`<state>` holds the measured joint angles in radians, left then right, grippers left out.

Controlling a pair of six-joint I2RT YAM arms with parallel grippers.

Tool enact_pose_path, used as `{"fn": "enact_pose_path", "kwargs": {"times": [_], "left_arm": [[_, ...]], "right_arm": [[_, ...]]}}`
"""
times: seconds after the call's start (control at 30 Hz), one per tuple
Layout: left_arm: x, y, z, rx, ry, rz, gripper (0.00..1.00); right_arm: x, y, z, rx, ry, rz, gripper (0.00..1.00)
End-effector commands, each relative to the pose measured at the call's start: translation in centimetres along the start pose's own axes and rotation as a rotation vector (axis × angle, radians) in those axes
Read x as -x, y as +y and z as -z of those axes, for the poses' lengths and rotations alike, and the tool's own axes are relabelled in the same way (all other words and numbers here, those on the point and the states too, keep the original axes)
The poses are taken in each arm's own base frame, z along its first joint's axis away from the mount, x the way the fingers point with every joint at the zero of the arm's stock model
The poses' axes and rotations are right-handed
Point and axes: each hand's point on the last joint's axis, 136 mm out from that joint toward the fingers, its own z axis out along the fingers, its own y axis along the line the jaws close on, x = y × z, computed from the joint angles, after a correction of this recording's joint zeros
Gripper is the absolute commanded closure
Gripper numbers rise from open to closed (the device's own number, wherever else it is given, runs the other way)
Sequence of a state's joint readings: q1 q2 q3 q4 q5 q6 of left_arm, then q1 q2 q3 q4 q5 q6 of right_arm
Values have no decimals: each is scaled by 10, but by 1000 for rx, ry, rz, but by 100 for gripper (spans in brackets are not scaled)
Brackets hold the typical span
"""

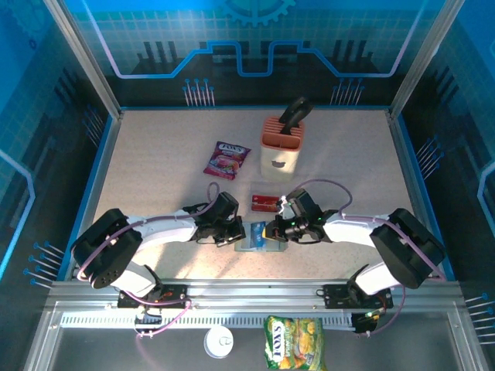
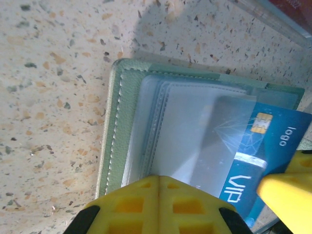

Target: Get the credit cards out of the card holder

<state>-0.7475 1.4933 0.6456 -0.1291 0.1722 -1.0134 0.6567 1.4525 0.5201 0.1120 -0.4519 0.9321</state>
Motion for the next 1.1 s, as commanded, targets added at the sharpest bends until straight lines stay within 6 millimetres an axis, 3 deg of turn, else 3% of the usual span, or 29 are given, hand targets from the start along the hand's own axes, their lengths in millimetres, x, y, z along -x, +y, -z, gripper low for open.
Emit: {"fn": "enact_pose_path", "kwargs": {"times": [0.0,0.57,1.07], "left_arm": [[-7,25,-3,104,21,10,100],[-4,8,5,53,12,-22,100],[6,-11,22,-12,-54,-59,100]], "right_arm": [[-7,-12,8,-46,10,-1,97],[7,24,48,-33,-56,112,100],[17,32,71,-136,-13,305,100]]}}
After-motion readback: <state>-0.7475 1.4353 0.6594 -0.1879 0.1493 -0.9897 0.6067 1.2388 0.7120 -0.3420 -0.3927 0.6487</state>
